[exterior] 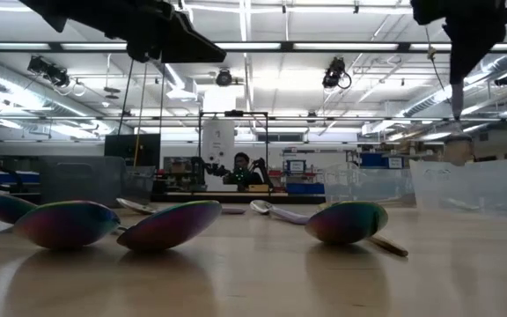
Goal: Sort silverware by color (type)
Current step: Put the purple spoon into the bottom transparent bin
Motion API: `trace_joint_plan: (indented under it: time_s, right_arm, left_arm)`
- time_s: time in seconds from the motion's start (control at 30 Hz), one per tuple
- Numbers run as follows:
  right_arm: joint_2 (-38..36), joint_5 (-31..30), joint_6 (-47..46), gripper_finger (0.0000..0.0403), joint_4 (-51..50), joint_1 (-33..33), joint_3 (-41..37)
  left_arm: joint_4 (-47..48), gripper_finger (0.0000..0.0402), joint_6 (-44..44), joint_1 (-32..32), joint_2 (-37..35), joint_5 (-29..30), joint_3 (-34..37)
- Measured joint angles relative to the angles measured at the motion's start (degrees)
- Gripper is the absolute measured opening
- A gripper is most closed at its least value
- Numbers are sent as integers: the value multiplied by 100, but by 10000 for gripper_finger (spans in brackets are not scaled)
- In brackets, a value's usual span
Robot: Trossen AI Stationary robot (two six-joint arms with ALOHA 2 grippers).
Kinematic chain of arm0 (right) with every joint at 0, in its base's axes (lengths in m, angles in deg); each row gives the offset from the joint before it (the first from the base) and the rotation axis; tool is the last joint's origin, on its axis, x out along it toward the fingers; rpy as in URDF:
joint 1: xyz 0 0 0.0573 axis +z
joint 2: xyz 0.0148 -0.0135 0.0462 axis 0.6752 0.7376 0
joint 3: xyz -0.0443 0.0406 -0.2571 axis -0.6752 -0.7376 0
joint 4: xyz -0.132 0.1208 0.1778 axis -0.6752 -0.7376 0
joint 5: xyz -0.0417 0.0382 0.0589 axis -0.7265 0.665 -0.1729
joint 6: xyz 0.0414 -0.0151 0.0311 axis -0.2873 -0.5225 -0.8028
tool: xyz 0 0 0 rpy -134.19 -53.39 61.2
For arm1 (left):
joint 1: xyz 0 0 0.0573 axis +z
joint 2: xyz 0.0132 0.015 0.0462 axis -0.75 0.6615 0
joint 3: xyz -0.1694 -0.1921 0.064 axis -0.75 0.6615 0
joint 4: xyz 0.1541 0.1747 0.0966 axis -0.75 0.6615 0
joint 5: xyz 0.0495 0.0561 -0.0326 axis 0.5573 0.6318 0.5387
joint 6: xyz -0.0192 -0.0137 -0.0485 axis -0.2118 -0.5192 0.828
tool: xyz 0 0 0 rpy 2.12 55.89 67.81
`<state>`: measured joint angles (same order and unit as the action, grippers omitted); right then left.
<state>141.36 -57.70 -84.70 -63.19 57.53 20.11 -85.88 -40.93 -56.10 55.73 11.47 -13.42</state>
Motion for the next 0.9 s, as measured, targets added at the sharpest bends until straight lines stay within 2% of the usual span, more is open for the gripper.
trace_joint_plan:
  time_s: [0.2, 0.43, 0.63, 0.9]
  right_arm:
    - [2, -186, -164, 55, 57, -21, -412]
    - [0, -451, -121, 55, 617, -21, -898]
    - [4, -331, 760, 55, 793, 101, -1298]
    - [4, -192, 1223, 55, 716, 191, -1476]
  left_arm:
    - [23, 142, 19, -82, -145, 10, 0]
    - [170, 142, 238, -140, -215, 9, -7]
    - [166, 142, 386, -140, -213, 9, -5]
    - [193, 142, 382, -140, -213, 11, -5]
